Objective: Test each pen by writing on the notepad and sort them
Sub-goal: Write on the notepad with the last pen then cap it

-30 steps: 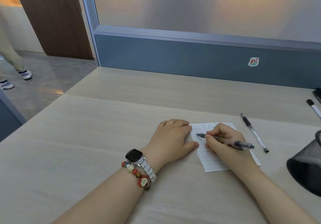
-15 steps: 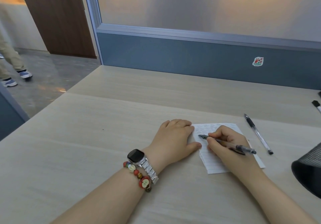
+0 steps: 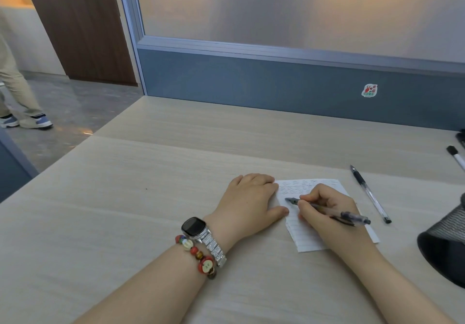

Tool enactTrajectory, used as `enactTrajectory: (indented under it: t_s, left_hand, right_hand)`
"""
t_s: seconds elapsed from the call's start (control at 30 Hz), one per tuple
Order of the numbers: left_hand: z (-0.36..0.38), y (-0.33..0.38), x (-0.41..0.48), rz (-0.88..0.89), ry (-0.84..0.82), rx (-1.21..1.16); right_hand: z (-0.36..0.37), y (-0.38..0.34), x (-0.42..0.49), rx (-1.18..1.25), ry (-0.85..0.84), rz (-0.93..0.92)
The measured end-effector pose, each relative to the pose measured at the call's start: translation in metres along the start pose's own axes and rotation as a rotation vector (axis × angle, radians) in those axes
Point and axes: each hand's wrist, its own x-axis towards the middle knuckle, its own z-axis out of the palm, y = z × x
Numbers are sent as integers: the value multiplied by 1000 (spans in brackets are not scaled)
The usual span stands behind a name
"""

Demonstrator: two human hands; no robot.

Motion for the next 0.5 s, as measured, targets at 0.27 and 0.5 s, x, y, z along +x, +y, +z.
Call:
enactTrajectory:
  t_s: [0.27, 0.5]
  left_hand:
    - [0, -1, 0, -4, -6, -3]
    - [-1, 0, 0, 2, -23, 8]
  right_hand:
    - [-1, -2, 0, 49, 15, 42]
    - [-16, -8, 6, 449, 75, 165]
